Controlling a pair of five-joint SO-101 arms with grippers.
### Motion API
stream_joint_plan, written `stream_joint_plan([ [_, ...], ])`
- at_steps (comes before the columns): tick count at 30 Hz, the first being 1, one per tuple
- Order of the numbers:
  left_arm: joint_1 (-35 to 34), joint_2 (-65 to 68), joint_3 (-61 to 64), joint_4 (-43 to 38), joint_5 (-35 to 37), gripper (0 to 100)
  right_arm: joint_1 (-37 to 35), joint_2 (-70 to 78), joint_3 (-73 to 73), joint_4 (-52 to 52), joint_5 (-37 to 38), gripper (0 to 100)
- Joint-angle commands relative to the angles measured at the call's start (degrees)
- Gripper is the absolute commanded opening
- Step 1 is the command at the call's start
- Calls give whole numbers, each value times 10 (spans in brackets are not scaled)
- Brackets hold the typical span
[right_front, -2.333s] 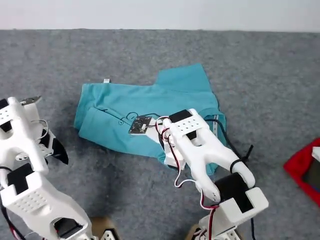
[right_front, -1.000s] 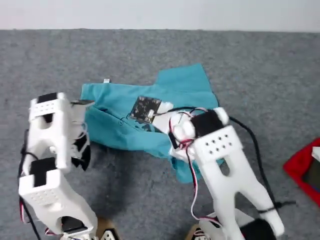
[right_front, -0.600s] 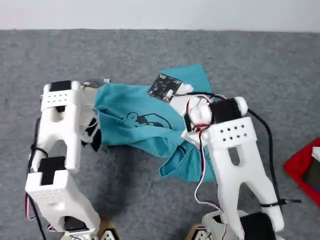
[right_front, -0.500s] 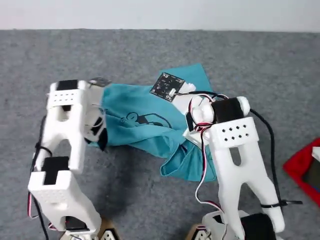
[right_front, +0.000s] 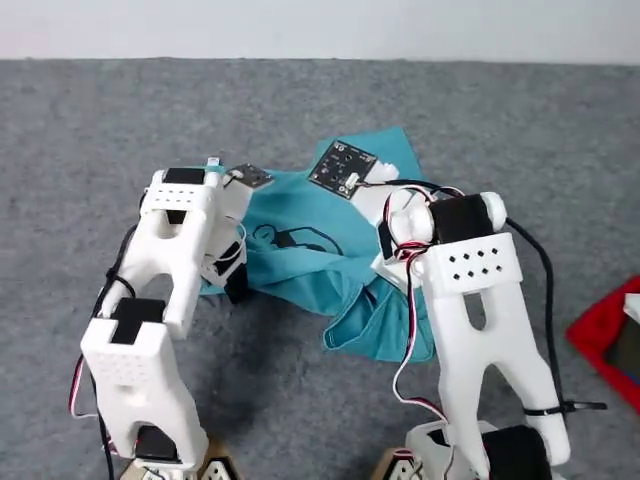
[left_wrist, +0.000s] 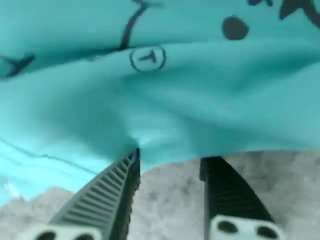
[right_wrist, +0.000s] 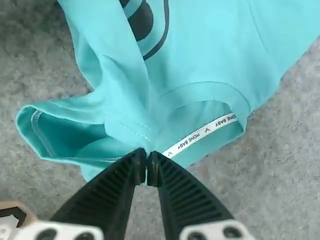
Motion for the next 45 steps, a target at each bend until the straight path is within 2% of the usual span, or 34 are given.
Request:
stream_joint_plan([
  [1, 6, -4, -18, -40, -23, 165, 7, 0, -31, 3, 0, 9],
  [11, 17, -5, -18, -53, -24, 11, 6, 5, -29, 2, 0, 9],
  [15, 14, -8, -18, -24, -38, 13, 6, 5, -27, 2, -2, 9],
  [21, 4, -10, -20, 76, -93, 13, 7, 0, -30, 2, -3, 9],
  [26, -38, -45, -77, 80, -87, 12, 23, 6, -21, -21, -5, 9],
  [32, -57, -82, -148, 113, -11, 12, 56, 6, -16, -44, -6, 9],
  [37, -40, -85, -172, 122, -2, 12, 58, 14, -17, -79, -33, 9],
  [42, -30, -58, -204, 91, 26, 12, 65, 105, -43, -132, -33, 9],
  [45, -30, -24, -248, 75, 62, 12, 83, 191, -112, -148, -33, 9],
])
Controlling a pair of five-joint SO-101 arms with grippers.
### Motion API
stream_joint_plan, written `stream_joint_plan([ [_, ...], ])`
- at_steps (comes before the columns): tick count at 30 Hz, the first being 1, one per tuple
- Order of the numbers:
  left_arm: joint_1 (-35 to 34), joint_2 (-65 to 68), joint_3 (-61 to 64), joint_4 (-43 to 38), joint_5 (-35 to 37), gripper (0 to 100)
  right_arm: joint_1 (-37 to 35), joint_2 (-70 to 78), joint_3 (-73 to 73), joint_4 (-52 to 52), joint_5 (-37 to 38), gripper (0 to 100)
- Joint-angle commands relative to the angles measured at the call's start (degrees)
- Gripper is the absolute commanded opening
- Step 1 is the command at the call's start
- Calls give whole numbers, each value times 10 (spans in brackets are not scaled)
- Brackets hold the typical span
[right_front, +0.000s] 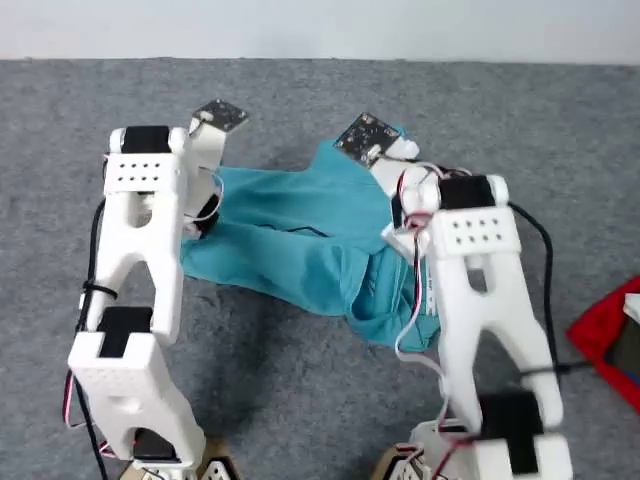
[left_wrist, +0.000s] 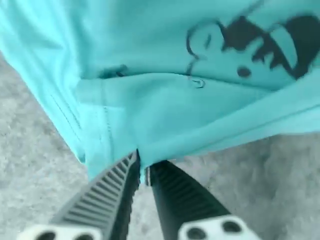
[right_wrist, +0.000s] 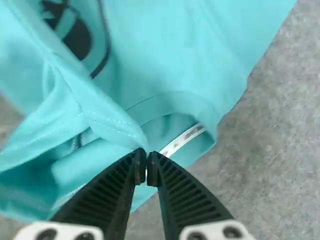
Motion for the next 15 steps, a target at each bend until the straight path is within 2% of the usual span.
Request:
stream_joint_plan([
  [1, 3, 34, -79, -29, 61, 12, 29, 90, -111, -21, -6, 9],
  [6, 4, 118, -214, -16, 112, 12, 40, 269, -334, 15, -7, 9],
  [11, -1, 221, -397, 9, 160, 12, 28, 469, -620, 76, -7, 9],
  [15, -9, 303, -535, 25, 193, 13, 29, 628, -845, 73, -27, 12],
])
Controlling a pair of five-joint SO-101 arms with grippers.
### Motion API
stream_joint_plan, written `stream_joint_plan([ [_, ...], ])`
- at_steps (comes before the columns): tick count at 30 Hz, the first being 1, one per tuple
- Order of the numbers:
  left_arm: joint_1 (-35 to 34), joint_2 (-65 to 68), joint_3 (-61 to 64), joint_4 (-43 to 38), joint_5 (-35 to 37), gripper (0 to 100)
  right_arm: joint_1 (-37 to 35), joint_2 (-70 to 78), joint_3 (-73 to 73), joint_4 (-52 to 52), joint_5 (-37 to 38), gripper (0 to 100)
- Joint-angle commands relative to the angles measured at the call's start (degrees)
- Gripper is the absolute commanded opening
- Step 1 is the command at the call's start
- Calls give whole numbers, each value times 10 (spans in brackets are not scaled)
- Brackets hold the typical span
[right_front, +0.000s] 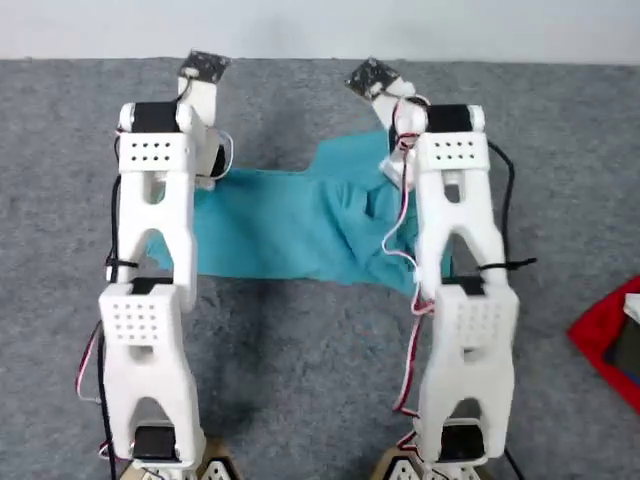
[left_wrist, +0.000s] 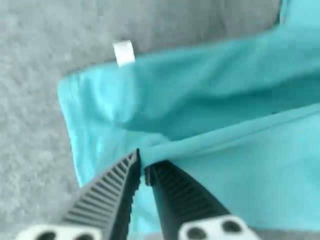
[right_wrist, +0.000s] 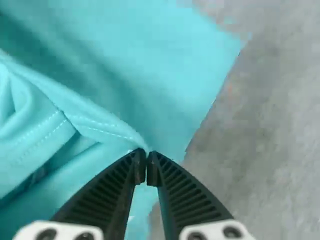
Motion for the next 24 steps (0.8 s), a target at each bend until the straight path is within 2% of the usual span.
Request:
stream_joint_plan([
  [1, -12, 68, -170, 16, 40, 13, 4, 126, -251, -12, -31, 13],
  [5, -12, 107, -222, 16, 57, 14, 7, 242, -412, -52, -52, 112],
  [12, -12, 111, -226, 17, 69, 16, 29, 228, -383, -50, -54, 127],
  [15, -29, 108, -228, 28, 69, 16, 42, 219, -404, 20, -54, 127],
  [20, -76, 71, -170, 33, 69, 16, 40, 188, -403, 215, -53, 127],
  [22, -84, 42, -123, 33, 59, 16, 50, 175, -397, 211, -55, 125],
  [24, -84, 3, -59, 33, 20, 16, 64, 154, -389, 211, -55, 125],
])
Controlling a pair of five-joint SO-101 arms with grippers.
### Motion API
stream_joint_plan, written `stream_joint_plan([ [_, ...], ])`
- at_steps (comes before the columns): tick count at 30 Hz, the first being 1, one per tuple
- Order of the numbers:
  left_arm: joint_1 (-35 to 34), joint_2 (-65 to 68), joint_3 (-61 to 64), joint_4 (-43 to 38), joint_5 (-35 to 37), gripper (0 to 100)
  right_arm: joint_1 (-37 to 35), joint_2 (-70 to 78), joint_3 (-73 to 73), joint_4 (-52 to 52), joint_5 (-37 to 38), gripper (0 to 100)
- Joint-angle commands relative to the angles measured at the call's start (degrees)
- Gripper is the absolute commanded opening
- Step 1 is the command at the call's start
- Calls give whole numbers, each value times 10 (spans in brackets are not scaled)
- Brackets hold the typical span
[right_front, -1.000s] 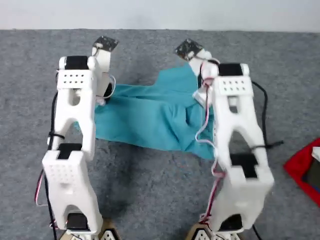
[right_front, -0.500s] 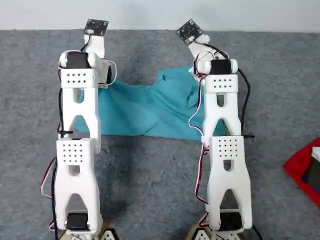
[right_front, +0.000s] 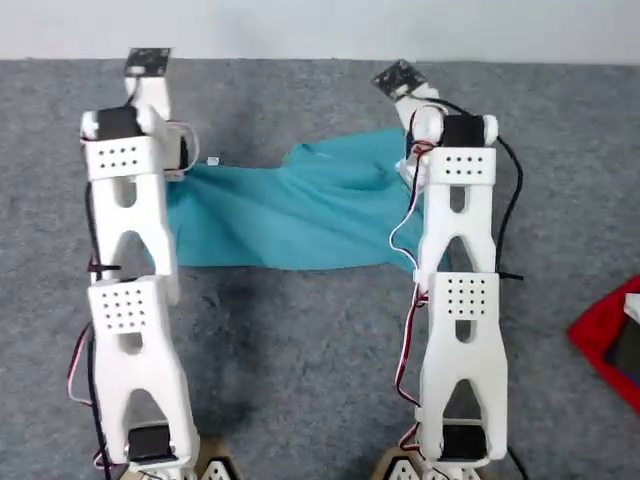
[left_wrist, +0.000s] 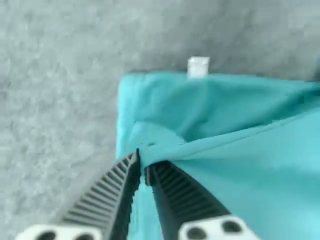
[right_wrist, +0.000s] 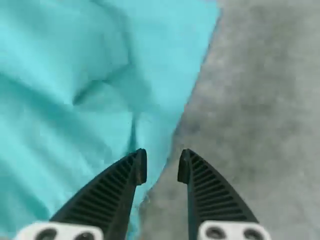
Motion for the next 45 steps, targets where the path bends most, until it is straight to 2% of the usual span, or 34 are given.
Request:
stream_joint_plan([
  [1, -8, -117, 113, 18, -62, 16, 24, -71, -3, 27, -4, 125],
  [7, 26, -222, 250, 18, -123, 16, 33, -160, 178, 28, -3, 125],
  [14, 15, -249, 277, 16, -119, 16, 16, -346, 583, 24, 71, 125],
  [19, -62, -263, 196, -6, -14, 20, 11, -451, 735, 12, 76, 125],
  [22, -87, -263, 145, -10, 7, 63, 12, -478, 772, -15, 76, 125],
  [25, -89, -265, 143, 18, 6, 97, 13, -470, 804, -59, 76, 125],
  [29, -92, -273, 189, 18, 4, 105, -4, -457, 811, -69, 76, 125],
  [33, -79, -281, 255, 17, -49, 105, -41, -485, 810, -76, 40, 125],
  [38, -74, -284, 295, 18, -53, 105, -87, -516, 810, -91, 32, 129],
  [42, -120, -309, 327, 18, -59, 105, -103, -536, 810, -110, 33, 130],
  [45, -148, -355, 391, 18, -105, 105, -101, -527, 805, -160, 37, 130],
])
